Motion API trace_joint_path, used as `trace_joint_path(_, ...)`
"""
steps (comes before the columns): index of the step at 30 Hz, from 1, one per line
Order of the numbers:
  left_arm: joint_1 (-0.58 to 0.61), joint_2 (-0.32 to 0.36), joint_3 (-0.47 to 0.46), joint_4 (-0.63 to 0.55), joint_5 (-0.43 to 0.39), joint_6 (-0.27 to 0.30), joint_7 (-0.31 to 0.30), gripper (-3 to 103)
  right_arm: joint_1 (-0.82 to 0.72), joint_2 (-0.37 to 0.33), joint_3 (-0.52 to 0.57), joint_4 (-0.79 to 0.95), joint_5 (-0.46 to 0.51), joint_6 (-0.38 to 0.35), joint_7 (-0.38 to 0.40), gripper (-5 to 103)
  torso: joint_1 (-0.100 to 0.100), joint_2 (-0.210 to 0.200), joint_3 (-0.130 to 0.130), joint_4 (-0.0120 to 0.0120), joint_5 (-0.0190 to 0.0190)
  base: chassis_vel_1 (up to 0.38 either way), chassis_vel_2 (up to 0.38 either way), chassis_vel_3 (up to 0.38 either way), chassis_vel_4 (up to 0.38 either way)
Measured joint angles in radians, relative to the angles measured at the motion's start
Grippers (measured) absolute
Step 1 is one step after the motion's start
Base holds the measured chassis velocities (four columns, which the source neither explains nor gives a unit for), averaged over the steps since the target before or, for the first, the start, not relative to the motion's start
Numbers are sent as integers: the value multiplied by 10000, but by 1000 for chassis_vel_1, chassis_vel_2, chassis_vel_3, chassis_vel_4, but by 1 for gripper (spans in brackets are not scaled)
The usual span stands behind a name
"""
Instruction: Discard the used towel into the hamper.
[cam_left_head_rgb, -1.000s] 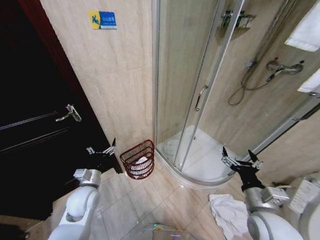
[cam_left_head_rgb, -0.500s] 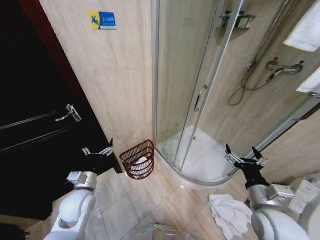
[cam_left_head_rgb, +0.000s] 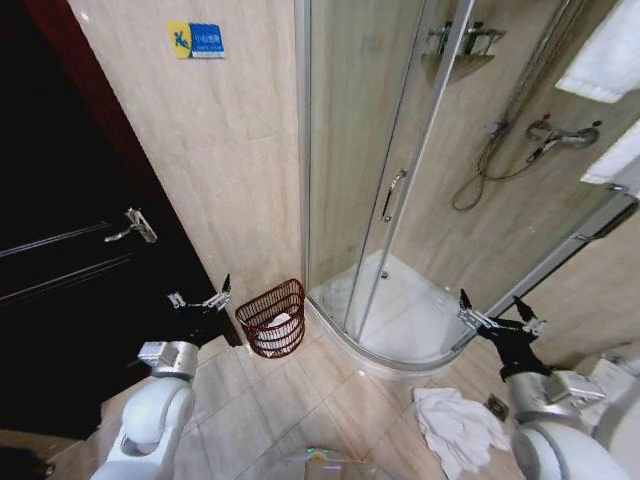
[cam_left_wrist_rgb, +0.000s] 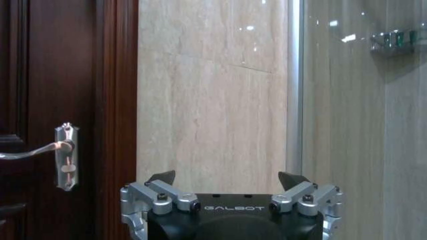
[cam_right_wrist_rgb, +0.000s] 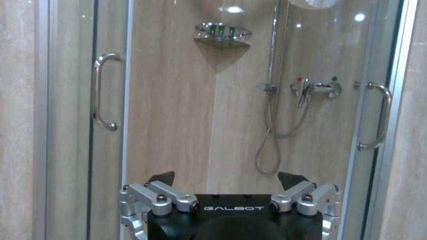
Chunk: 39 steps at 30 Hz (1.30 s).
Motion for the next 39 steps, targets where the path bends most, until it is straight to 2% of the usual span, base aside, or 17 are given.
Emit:
trace_joint_path(10,-34,-15,-52,-158,-8,260,22,100,6,11,28,7,5,11,-21,100,0,0,-1,1,1,-23,-25,33,31)
trace_joint_path(19,-47,-11,-84,-163,-153,64,113,100,-8,29,58,22,20,40,-47,100,22,48,23,2,1,-18,-18,25,19)
trace_joint_path(39,-28,-56,-116,-29,-110,-143,163,100,-135,10,209,61,161,96,-69,100,243,524,275,3,1,-40,-34,32,38)
